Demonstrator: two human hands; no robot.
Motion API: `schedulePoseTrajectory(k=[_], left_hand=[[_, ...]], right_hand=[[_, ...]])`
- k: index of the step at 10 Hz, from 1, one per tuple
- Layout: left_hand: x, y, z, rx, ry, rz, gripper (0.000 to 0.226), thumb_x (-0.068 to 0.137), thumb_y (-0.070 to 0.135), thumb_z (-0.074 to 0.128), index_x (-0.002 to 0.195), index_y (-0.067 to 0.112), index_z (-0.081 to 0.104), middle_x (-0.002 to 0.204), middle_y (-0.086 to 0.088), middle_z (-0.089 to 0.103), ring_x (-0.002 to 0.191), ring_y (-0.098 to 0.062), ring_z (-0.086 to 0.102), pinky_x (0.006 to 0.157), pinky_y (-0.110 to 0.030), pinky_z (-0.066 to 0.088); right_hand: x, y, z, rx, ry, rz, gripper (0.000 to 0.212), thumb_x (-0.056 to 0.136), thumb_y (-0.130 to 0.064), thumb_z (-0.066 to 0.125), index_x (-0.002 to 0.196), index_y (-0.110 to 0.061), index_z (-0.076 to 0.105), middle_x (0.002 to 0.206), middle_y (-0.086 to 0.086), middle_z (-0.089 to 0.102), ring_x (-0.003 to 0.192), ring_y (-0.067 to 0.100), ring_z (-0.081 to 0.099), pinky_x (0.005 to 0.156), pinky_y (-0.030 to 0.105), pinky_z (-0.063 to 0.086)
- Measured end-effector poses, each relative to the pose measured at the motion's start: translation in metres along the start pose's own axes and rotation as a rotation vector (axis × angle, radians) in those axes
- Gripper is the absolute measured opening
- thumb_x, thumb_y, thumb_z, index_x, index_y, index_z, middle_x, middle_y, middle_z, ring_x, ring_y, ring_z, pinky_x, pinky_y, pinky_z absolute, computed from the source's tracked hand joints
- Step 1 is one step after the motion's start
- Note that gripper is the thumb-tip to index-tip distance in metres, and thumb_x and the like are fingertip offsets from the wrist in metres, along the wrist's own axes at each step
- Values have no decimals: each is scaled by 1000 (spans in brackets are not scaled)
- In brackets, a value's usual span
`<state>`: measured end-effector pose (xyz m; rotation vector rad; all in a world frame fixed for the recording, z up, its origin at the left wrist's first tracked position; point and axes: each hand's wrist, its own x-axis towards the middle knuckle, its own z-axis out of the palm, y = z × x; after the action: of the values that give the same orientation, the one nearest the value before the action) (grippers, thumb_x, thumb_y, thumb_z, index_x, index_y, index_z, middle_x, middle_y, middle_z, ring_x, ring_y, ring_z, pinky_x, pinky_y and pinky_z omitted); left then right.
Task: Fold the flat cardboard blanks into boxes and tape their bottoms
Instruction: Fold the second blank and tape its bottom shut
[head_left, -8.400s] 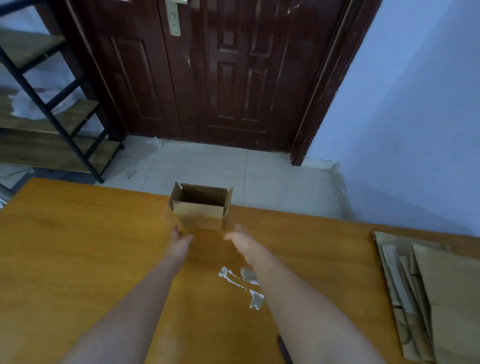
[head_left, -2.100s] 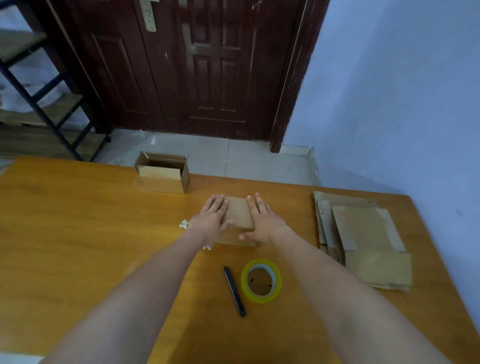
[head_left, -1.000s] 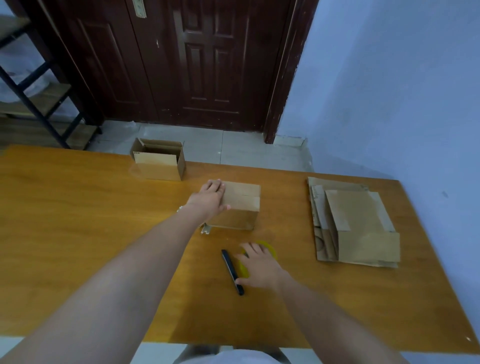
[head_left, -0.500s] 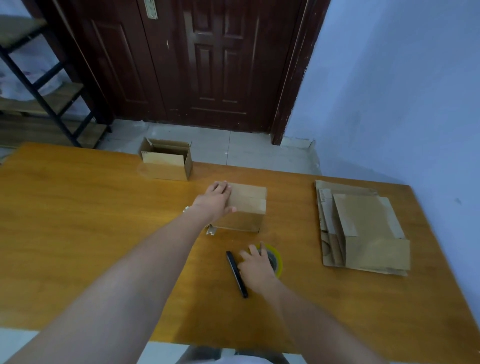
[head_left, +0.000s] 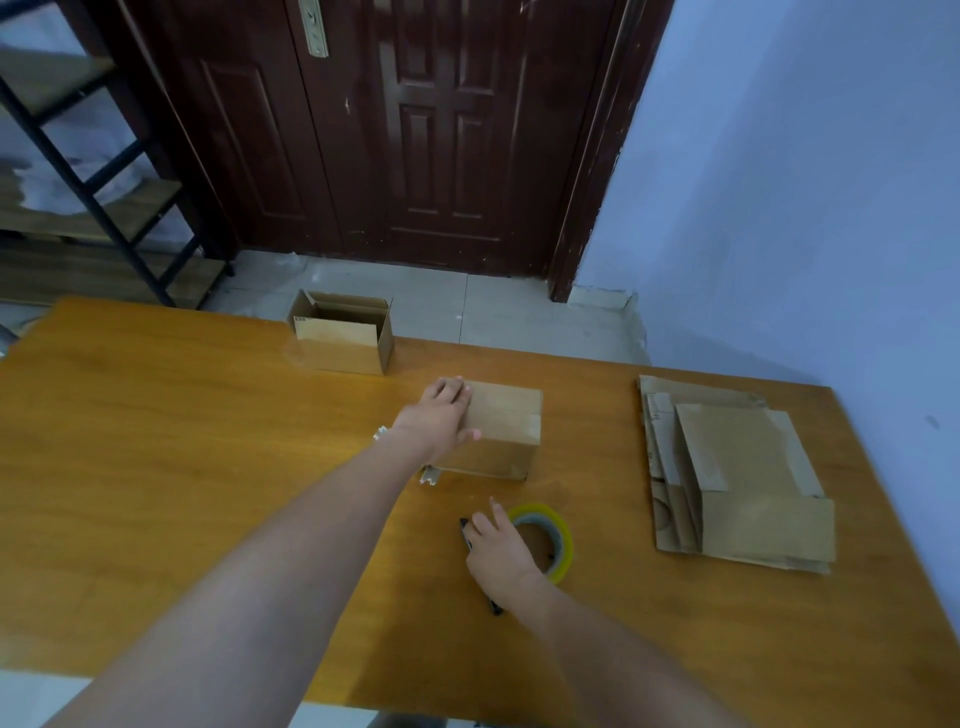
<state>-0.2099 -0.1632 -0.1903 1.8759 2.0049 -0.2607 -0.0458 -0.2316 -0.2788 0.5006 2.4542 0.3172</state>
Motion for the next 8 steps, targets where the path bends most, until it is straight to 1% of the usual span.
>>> schedulePoseTrajectory(k=[1,2,3,4,5,6,7,8], left_hand=[[0,-1,1,3,0,4,76,96,51,38,152,13,5,160,1,-2,146,-22,-5,110,-46,35],[0,-2,1,-2,4,9,76,95,51,38,152,13,5,160,1,-2,146,-22,-5,110,-46,35],[1,-3,2,3,13,11,76,95,51,38,152,14,5,160,2,-2,146,-22,-5,110,-46,35],[1,-2,1,12,13,15,75,96,51,38,152,14,6,160,1,-2,146,-22,-4,109,-45,36],[0,-1,0,14,15,15,74,96,51,37,152,13,6,160,1,-1,146,-22,-3,108,-45,37],[-1,-1,-1,14,21,22,74,96,50,38,152,13,8,159,1,0,145,-22,-2,108,-45,37],[-1,-2,-1,13,30,26,74,96,50,38,152,13,8,159,0,1,145,-22,-1,108,-45,37],[-1,-2,1,0,42,29,74,96,51,38,152,13,8,159,1,2,145,-22,-1,108,-44,37]], right_hand=[[3,-3,2,-74,-26,-18,32,91,-22,60,121,-10,62,146,18,34,135,36,23,114,59,8],[1,-2,5,-63,-5,-17,32,90,-18,60,119,-7,62,145,20,35,133,37,26,114,58,9],[-9,3,8,-53,38,-70,32,90,-18,59,120,-8,62,142,18,40,131,36,30,114,59,10],[-16,9,11,38,94,-39,31,91,-15,57,120,-4,60,134,17,49,129,37,33,113,59,12],[-19,12,6,188,239,93,23,72,-17,75,94,-11,73,98,7,68,111,32,52,106,58,33],[-14,20,5,506,430,387,35,33,-12,88,56,-31,68,59,-17,59,84,14,45,89,52,46],[-9,30,8,739,488,542,30,53,-8,84,59,-33,69,63,-19,63,87,8,44,91,38,23],[-14,41,6,1040,456,608,26,93,-12,52,88,-24,74,96,-13,70,105,13,46,97,32,16]])
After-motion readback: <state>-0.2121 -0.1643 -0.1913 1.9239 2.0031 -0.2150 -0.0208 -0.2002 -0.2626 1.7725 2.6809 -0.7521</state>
